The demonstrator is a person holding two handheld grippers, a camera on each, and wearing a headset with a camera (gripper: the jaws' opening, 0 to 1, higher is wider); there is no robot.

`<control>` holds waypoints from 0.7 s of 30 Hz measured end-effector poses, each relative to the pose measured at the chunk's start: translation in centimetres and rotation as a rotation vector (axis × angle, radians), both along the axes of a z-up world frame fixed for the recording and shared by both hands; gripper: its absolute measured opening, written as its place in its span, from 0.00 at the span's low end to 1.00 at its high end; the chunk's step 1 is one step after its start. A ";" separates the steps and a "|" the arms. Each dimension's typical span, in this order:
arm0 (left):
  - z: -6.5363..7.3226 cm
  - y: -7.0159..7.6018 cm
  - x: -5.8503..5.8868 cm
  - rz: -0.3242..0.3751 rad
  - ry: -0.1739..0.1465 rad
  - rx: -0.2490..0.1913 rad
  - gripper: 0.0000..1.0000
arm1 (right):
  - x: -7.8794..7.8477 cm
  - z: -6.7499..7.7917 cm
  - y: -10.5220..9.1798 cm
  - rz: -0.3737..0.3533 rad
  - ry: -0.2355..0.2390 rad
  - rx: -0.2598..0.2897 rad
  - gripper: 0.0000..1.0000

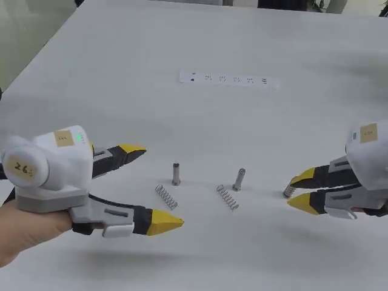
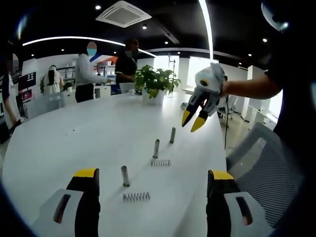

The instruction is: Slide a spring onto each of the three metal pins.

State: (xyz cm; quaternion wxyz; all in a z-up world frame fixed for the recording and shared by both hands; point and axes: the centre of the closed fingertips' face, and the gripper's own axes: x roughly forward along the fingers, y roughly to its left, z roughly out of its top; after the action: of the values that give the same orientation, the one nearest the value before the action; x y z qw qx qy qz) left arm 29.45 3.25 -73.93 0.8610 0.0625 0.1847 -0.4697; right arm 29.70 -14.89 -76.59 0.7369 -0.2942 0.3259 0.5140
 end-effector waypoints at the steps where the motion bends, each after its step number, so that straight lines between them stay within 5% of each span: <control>1: 0.1 0.0 0.0 0.001 -0.002 0.000 0.87 | -0.1 0.0 0.1 0.000 0.001 0.001 0.16; 21: 0.3 0.1 -0.5 0.005 -0.003 0.006 0.86 | -0.6 -0.8 0.9 -0.017 0.034 -0.007 0.18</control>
State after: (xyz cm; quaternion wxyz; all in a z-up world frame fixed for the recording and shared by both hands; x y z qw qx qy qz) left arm 28.97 3.39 -73.62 0.8623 0.0653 0.1847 -0.4670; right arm 29.08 -13.97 -77.34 0.7345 -0.2853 0.3425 0.5116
